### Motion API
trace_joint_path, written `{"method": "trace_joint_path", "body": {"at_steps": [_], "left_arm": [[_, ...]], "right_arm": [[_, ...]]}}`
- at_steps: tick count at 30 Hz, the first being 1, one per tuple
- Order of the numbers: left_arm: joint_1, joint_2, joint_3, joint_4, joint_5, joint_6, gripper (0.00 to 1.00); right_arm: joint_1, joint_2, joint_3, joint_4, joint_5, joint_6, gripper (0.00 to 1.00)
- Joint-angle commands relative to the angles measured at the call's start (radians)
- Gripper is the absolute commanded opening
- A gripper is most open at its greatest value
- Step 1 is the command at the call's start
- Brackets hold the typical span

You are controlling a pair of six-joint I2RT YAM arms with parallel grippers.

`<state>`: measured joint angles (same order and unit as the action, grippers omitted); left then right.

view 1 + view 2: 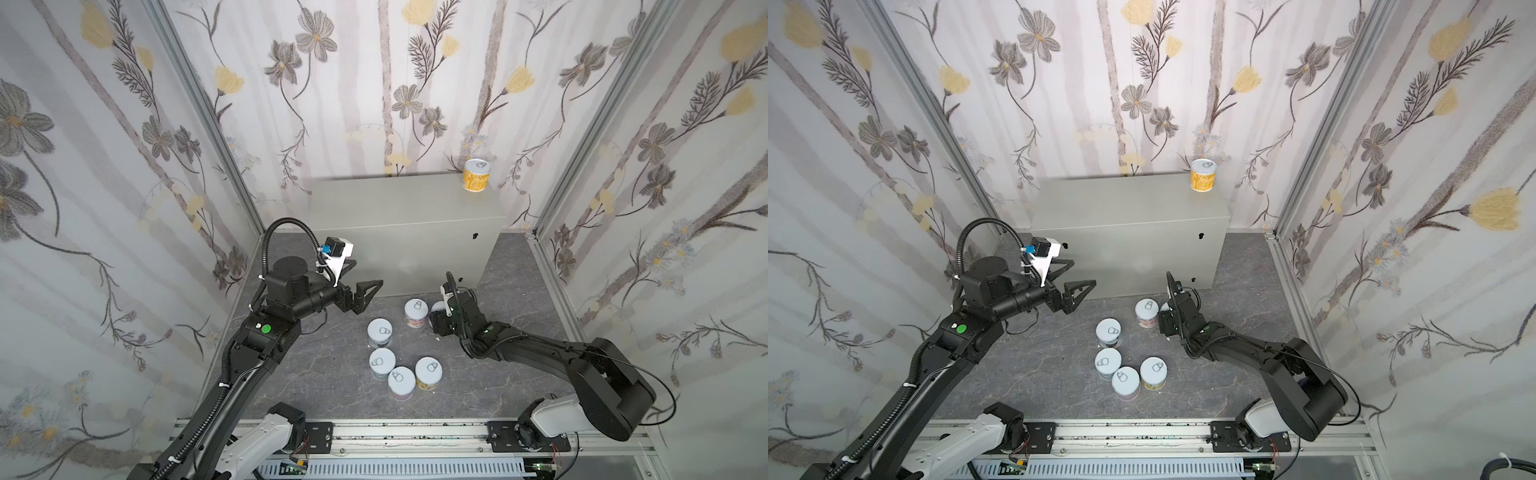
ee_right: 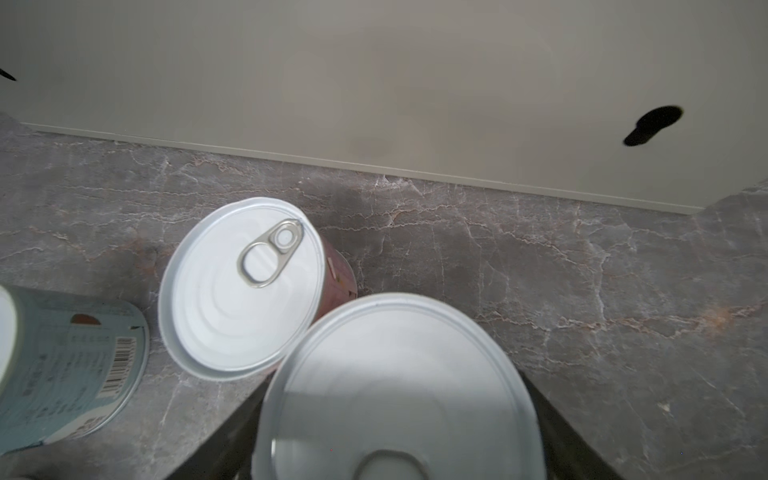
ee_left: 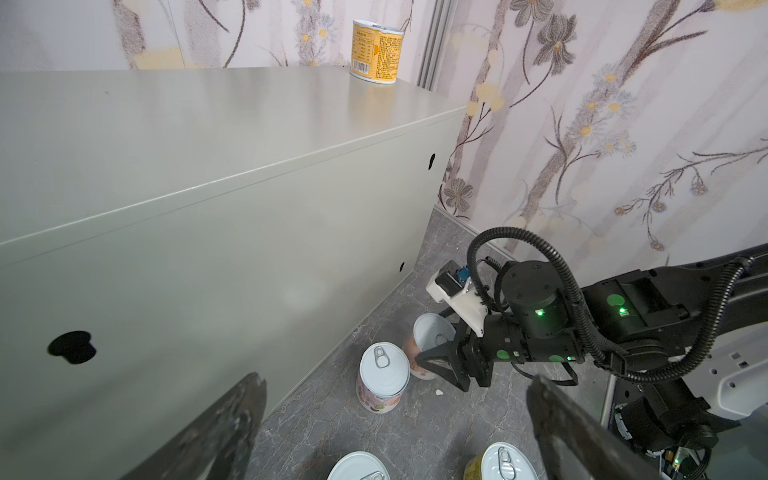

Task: Place and organize the canned foods onto the counter
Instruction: 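Grasp the orange-labelled can with the right gripper and lift it, then carry the orange can up to the cabinet top beside the yellow can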

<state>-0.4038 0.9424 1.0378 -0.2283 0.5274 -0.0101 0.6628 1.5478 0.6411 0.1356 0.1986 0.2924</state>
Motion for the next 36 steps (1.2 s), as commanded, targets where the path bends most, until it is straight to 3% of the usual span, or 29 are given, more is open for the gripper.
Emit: {"method": "trace_joint_path", "body": {"at_steps": [1, 9, 17, 27, 36], "left_arm": [[0.000, -0.002, -0.001, 0.033, 0.004, 0.009, 1.00], [0.000, 0.000, 0.004, 0.033, 0.011, 0.004, 1.00], [0.001, -0.002, 0.004, 0.030, 0.016, 0.003, 1.00], [0.001, -0.012, 0.011, 0.021, 0.019, 0.003, 1.00], [0.001, -0.027, 0.013, 0.007, 0.006, 0.016, 1.00]], "right_arm": [[0.002, -0.060, -0.002, 0.005, 0.030, -0.042, 0.68], [-0.001, -0.295, 0.099, -0.233, -0.009, -0.107, 0.67], [-0.029, -0.429, 0.362, -0.411, -0.002, -0.170, 0.67], [-0.237, -0.189, 0.885, -0.644, -0.054, -0.211, 0.67], [-0.301, 0.106, 1.309, -0.816, -0.043, -0.242, 0.69]]}}
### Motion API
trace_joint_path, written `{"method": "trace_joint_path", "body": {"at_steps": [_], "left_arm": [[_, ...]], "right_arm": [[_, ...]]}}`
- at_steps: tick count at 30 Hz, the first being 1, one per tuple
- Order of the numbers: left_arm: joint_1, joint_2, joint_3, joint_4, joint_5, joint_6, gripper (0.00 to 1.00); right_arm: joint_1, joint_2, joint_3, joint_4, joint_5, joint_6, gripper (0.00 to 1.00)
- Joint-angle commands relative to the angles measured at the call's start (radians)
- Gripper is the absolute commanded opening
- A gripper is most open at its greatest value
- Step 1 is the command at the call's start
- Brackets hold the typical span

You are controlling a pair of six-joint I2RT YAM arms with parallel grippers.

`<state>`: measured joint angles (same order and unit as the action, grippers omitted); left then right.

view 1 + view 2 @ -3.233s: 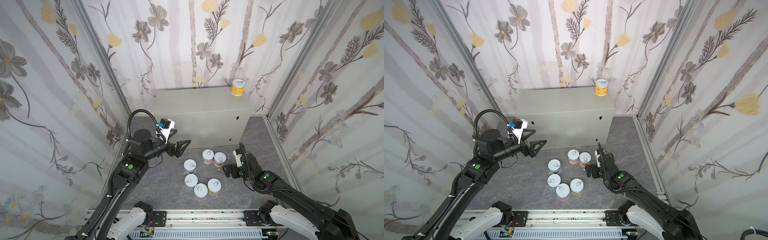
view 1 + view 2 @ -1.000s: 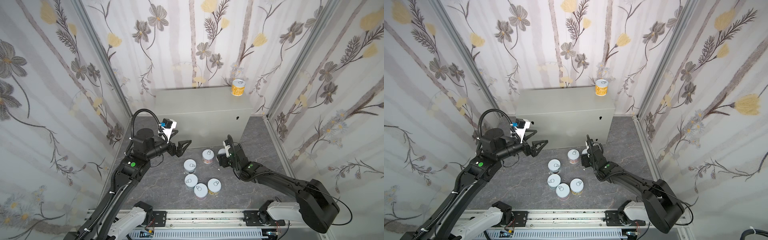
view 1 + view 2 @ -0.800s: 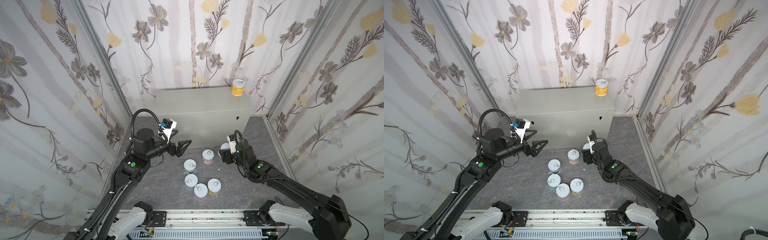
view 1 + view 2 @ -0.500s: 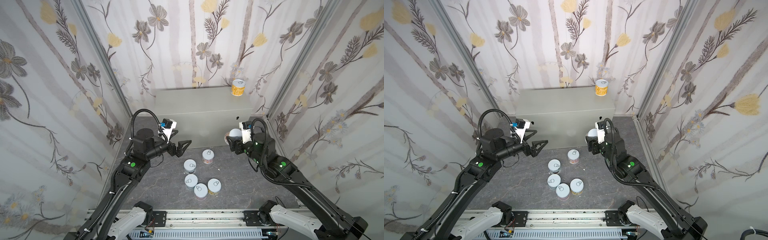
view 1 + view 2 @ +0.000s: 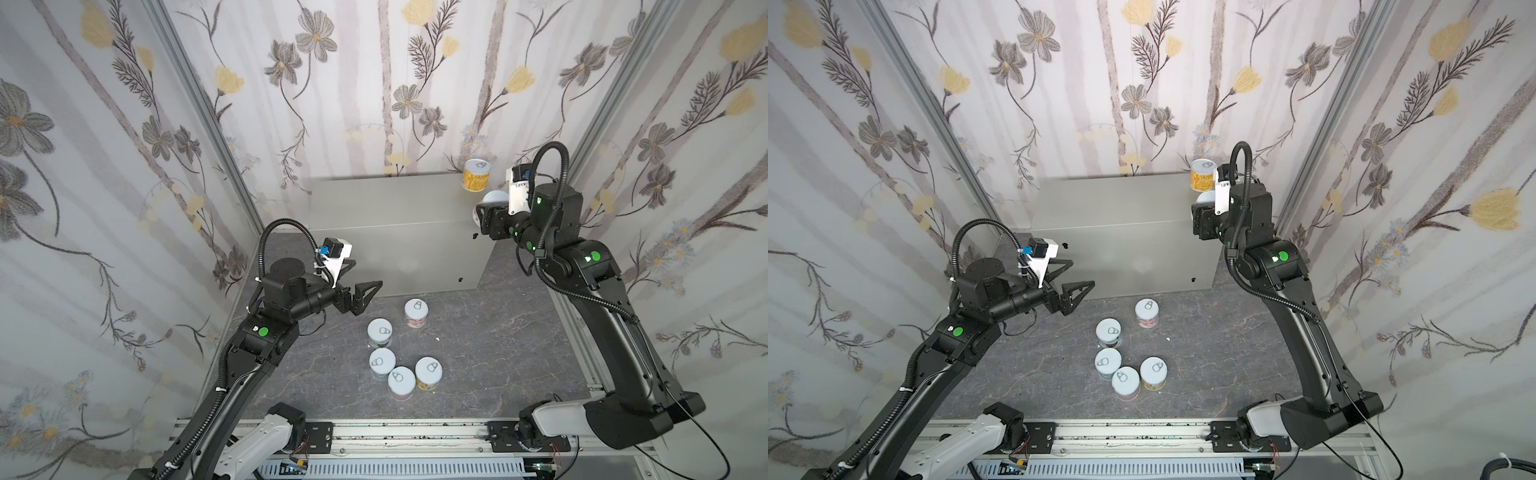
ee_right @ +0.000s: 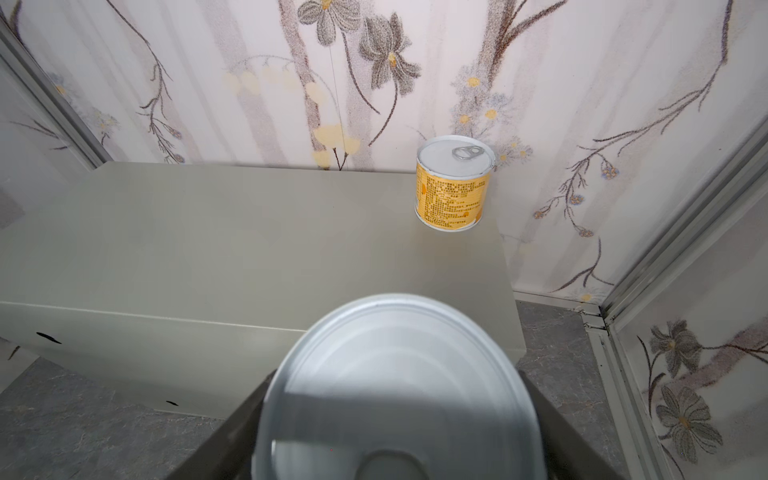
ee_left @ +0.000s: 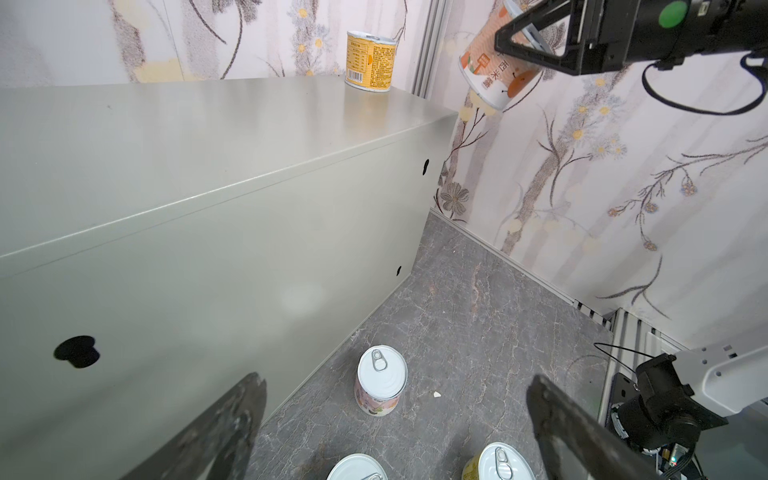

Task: Place and organize the canned foods onto the counter
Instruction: 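Carry the orange can up to the cabinet top beside the yellow can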

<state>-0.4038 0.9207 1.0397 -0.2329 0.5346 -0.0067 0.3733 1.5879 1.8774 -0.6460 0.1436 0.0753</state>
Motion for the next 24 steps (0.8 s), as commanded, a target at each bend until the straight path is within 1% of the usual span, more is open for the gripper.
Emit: {"method": "trace_joint_path", "body": {"at_steps": [1, 6, 10, 19, 24], "left_arm": [[0.000, -0.005, 0.011, 0.013, -0.001, 0.011, 1.00], [0.001, -0.014, 0.006, 0.013, -0.017, 0.018, 1.00], [0.000, -0.018, 0.007, 0.013, -0.018, 0.018, 1.00], [0.003, -0.028, 0.005, 0.018, -0.022, 0.019, 1.00], [0.005, -0.030, 0.003, 0.020, -0.023, 0.019, 1.00]], "right_arm": [[-0.016, 0.091, 0.102, -0.041, 0.025, -0.026, 0.69], [-0.024, 0.177, 0.178, -0.013, 0.030, -0.020, 0.69], [-0.032, 0.255, 0.260, -0.038, 0.043, -0.022, 0.69], [-0.047, 0.350, 0.335, -0.066, 0.061, -0.024, 0.72], [-0.049, 0.381, 0.357, -0.070, 0.090, -0.033, 0.75]]}}
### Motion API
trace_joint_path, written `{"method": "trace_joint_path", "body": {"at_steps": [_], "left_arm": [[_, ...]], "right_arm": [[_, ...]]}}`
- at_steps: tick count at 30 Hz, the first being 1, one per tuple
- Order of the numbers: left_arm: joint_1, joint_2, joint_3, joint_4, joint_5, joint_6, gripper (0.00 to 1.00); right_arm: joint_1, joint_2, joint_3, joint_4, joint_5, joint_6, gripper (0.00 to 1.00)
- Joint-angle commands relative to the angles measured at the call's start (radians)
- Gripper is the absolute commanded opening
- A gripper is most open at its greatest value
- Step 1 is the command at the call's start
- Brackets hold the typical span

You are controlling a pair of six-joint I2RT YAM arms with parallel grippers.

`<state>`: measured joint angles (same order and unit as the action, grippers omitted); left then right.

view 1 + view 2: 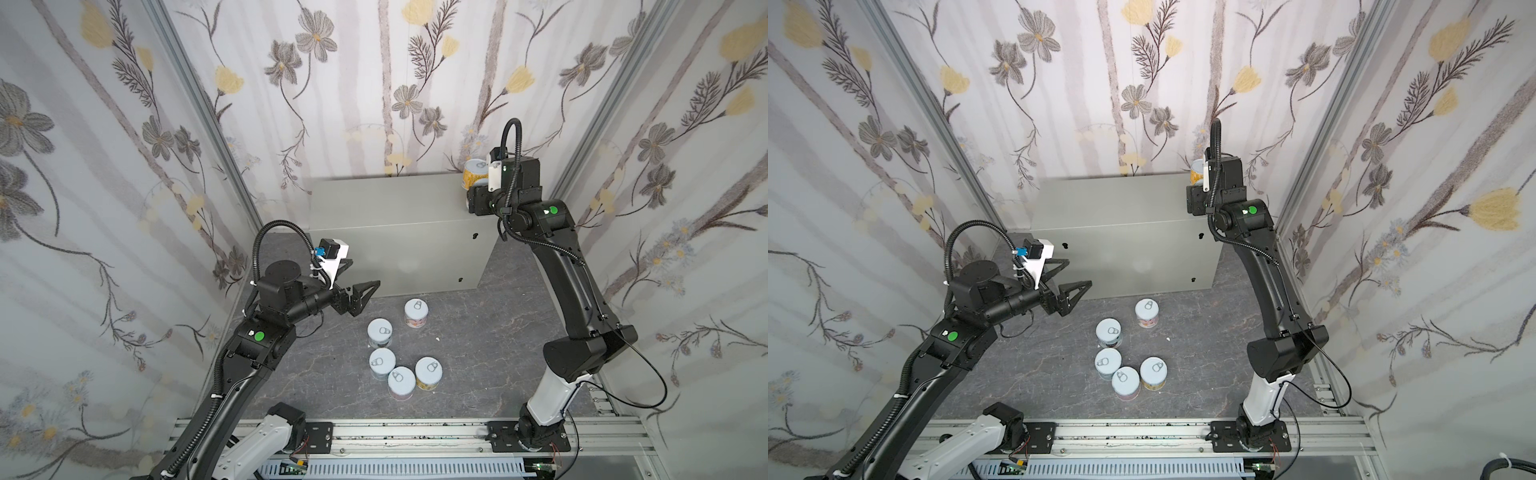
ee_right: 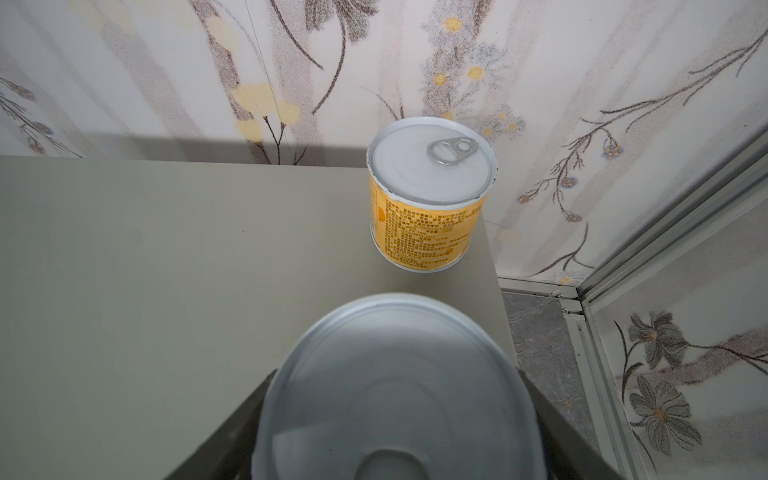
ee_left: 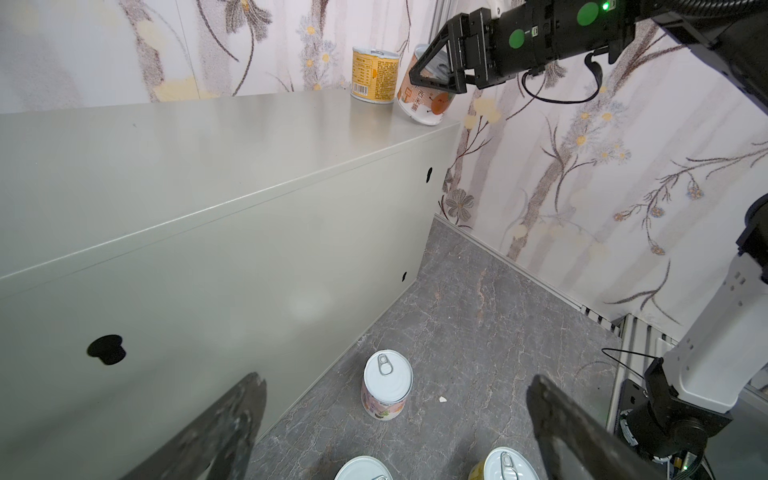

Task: Place and organize the canned foods onto the counter
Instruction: 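Carry the orange can up to the cabinet top beside the yellow can, then lower the orange can onto the cabinet top next to the yellow can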

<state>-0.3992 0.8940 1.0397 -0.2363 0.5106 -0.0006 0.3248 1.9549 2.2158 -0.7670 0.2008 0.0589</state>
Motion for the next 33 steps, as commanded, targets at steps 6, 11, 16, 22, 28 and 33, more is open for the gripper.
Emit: {"method": "trace_joint_path", "body": {"at_steps": [6, 11, 16, 22, 28, 33], "left_arm": [[0.004, -0.004, 0.003, 0.024, 0.003, 0.012, 1.00], [0.008, -0.007, 0.002, 0.023, 0.001, 0.014, 1.00], [0.010, -0.004, 0.002, 0.024, -0.001, 0.016, 1.00], [0.010, 0.016, 0.001, 0.029, 0.015, 0.009, 1.00], [0.002, 0.030, -0.010, 0.046, 0.003, 0.009, 1.00], [-0.061, 0.025, -0.022, 0.027, -0.118, 0.066, 1.00]], "right_arm": [[-0.013, 0.048, 0.049, 0.044, 0.028, -0.020, 0.78], [-0.019, 0.061, 0.051, 0.037, 0.023, -0.023, 0.83], [-0.023, 0.050, 0.052, 0.047, 0.029, -0.037, 0.86], [-0.035, -0.006, 0.005, 0.047, -0.025, -0.042, 0.93], [-0.035, -0.124, -0.195, 0.150, -0.078, -0.061, 0.97], [-0.035, -0.268, -0.465, 0.360, -0.101, -0.078, 0.99]]}}
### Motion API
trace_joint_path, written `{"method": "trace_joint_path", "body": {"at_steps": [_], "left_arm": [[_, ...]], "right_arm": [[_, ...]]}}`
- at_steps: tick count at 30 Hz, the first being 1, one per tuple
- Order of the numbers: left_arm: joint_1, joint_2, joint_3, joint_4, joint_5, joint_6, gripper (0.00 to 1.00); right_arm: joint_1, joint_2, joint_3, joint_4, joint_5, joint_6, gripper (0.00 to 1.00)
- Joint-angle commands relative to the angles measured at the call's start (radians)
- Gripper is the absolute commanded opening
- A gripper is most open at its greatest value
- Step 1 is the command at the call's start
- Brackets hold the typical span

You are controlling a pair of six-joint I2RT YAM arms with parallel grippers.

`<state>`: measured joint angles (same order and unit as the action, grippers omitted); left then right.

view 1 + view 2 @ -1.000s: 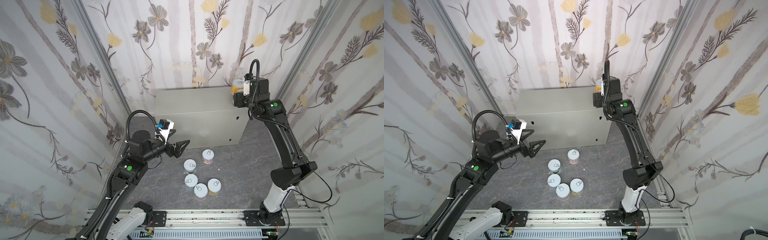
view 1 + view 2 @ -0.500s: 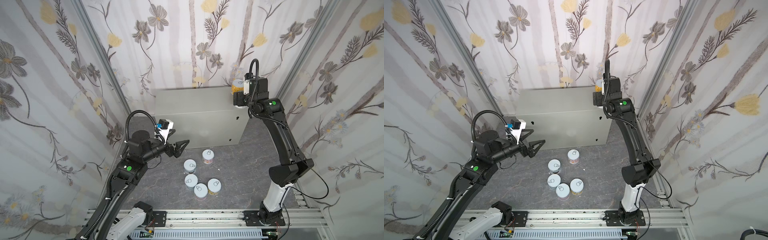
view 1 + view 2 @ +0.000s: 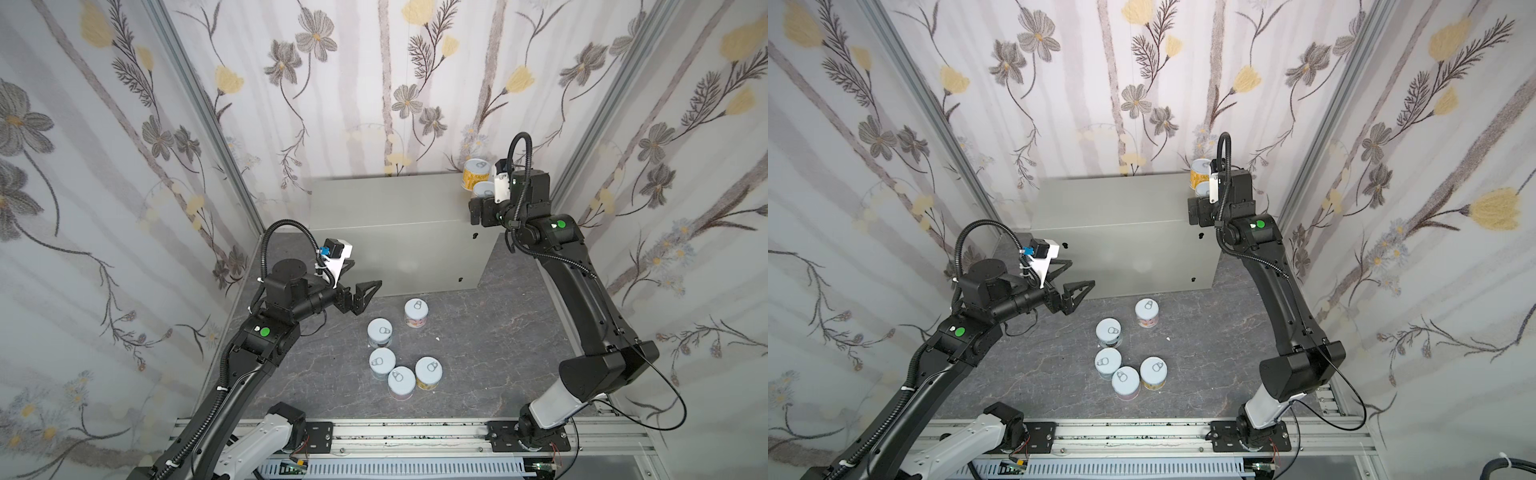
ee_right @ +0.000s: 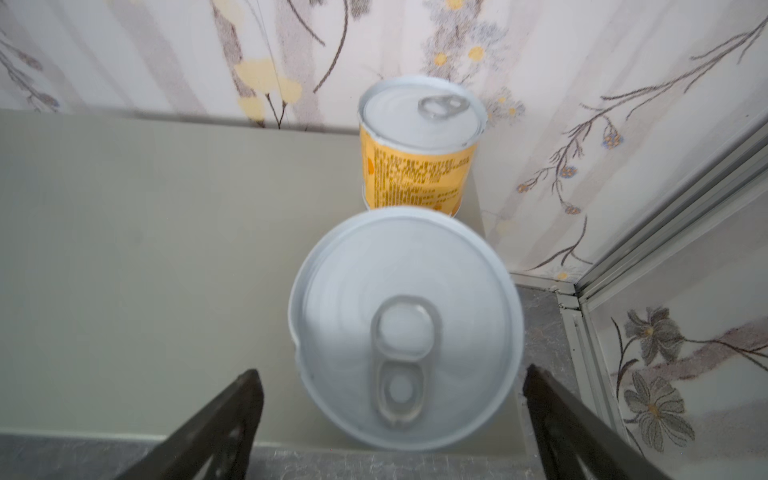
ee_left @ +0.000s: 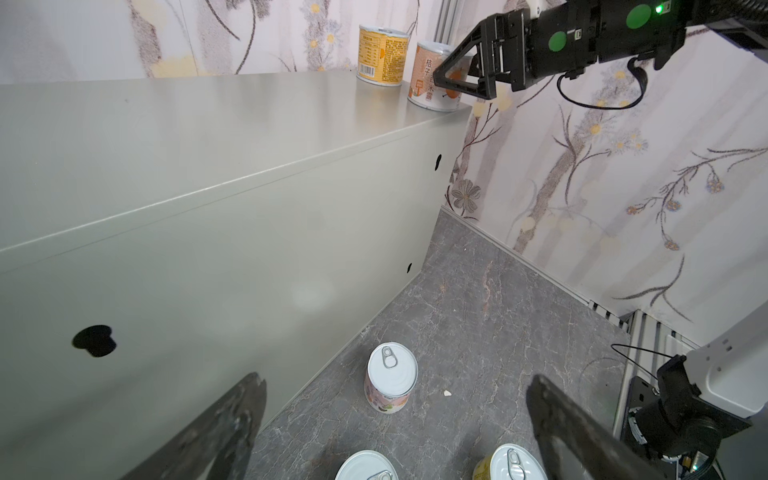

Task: Place and organize the canned foods onto the counter
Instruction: 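Lower the orange can onto the cabinet top next to the yellow can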

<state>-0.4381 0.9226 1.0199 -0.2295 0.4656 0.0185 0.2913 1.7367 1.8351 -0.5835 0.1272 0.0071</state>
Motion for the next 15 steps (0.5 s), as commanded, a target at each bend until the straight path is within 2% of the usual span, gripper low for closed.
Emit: {"method": "trace_joint_path", "body": {"at_steps": [1, 9, 15], "left_arm": [[-0.039, -0.005, -0.002, 0.009, -0.099, 0.061, 1.00], [-0.052, -0.057, -0.018, -0.039, -0.163, 0.059, 1.00], [-0.053, -0.109, -0.028, -0.098, -0.202, 0.047, 1.00]], "right_arm": [[-0.001, -0.079, -0.134, 0.217, -0.034, -0.032, 0.99], [-0.003, -0.216, -0.421, 0.489, -0.039, -0.062, 0.99], [-0.011, -0.208, -0.465, 0.578, -0.064, -0.074, 0.96]]}}
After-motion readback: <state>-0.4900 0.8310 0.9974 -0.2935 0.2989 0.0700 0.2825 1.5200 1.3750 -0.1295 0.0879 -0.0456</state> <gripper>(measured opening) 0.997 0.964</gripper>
